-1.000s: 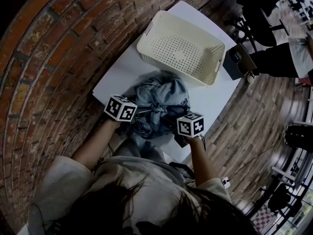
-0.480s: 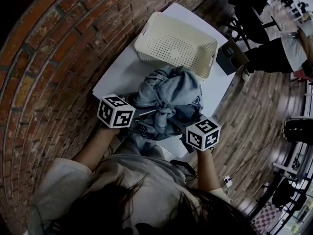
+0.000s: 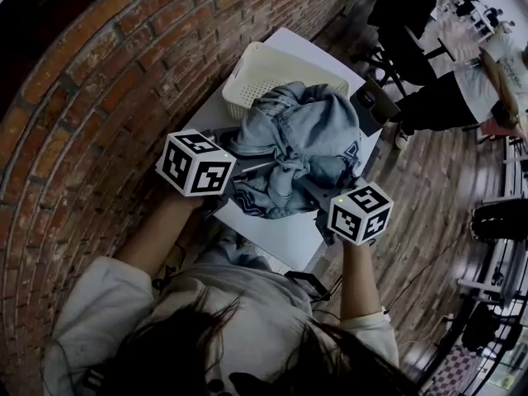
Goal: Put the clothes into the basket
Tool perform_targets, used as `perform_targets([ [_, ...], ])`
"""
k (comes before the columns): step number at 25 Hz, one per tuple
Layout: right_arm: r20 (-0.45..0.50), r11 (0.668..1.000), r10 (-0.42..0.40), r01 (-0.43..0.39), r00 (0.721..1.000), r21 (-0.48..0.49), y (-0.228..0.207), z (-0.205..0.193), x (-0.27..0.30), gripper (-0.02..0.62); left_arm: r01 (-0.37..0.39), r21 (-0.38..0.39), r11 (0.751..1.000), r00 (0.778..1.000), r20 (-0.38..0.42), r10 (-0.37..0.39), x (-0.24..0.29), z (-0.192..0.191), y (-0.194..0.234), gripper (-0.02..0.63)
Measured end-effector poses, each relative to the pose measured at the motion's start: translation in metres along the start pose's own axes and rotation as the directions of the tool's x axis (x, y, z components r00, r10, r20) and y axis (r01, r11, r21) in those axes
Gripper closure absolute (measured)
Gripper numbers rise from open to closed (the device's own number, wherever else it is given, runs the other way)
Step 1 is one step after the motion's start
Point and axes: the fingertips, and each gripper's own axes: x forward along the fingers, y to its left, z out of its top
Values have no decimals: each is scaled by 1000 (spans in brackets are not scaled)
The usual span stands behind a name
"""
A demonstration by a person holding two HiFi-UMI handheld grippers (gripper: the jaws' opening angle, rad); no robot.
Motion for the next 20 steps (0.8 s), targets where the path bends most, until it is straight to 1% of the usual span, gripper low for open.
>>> perform_targets([
  [4, 46, 999, -25, 26, 999, -28, -12, 29, -2, 342, 6, 61, 998, 1000, 21, -7, 5, 33, 0, 262],
  [7, 64, 998, -36, 39, 997, -39, -18, 45, -5, 342, 13, 82, 997, 999, 31, -15, 8, 51, -1, 262],
  [10, 78, 997, -52, 56, 996, -49, -21, 54, -9, 342, 17, 95, 995, 999, 42, -21, 9, 61, -4, 262],
  [14, 98, 996, -53, 60, 994, -70, -19, 64, -18, 344, -3, 127, 992, 998, 65, -5, 6, 72, -15, 264],
  [16, 99, 995, -52, 61, 994, -81, -19, 70, -22, 342, -7, 129, 992, 997, 74, -2, 5, 77, -18, 264],
  [18, 97, 995, -54, 62, 994, -83, -27, 77, -14, 342, -6, 125, 992, 997, 76, -3, 9, 85, -8, 264],
  [20, 100, 995, -56, 63, 993, -75, -41, 85, 2, 342, -6, 127, 992, 997, 71, -3, 17, 96, 11, 264],
])
